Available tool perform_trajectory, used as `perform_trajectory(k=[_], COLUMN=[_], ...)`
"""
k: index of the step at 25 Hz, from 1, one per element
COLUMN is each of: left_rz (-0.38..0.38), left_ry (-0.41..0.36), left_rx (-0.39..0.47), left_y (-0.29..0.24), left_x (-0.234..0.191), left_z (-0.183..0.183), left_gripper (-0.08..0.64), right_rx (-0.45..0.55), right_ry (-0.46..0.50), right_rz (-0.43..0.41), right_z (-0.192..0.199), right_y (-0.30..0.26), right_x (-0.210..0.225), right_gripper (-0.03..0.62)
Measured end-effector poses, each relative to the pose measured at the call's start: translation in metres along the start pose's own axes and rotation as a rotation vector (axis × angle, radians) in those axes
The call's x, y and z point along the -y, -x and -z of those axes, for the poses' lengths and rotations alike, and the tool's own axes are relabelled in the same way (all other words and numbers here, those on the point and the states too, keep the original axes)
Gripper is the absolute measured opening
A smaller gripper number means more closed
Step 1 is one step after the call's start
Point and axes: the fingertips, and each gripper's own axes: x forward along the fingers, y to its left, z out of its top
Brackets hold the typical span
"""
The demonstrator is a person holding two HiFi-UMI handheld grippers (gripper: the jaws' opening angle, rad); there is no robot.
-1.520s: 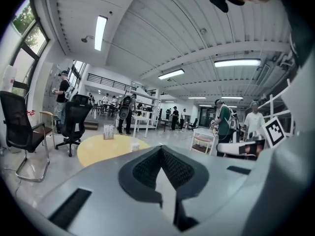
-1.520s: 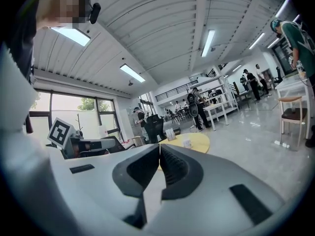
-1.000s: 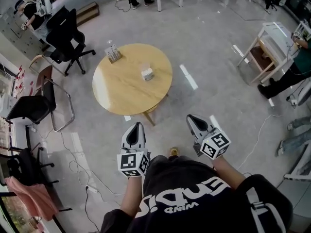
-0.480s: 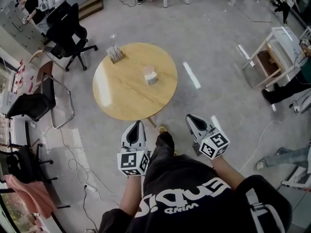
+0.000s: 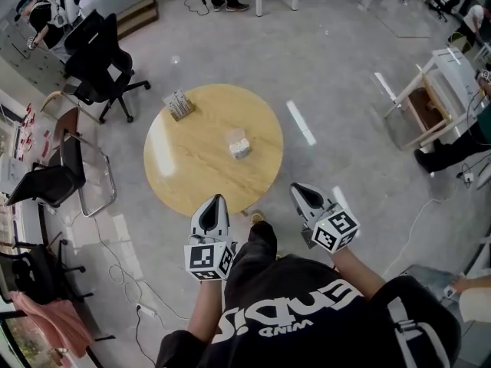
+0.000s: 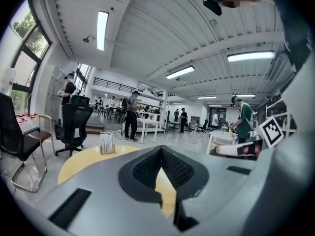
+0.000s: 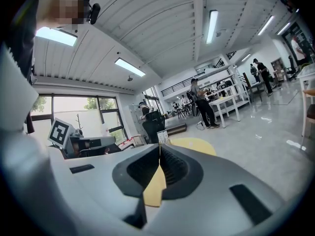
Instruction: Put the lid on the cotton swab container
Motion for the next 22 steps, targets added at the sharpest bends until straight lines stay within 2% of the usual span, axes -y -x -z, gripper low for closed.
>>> perform_trajectory(k=[10, 22], left_rz=[0.055, 0.130], left_ry=[0.004, -0.033], left_rx=[0.026, 0.017], left_y=[-0.072, -0.118], left_x=[-0.046, -0.055], left_z=[-0.031, -0.045], left_gripper=[0.011, 0.011], right_rx=[0.017, 0.025], right_ry=[0.024, 0.026], right_rz=[0.009, 0.029], right_z=[-0.040, -0.067], right_y=[-0.079, -0.117], right_x=[0.026, 0.053], right_gripper=[0.003, 0.003])
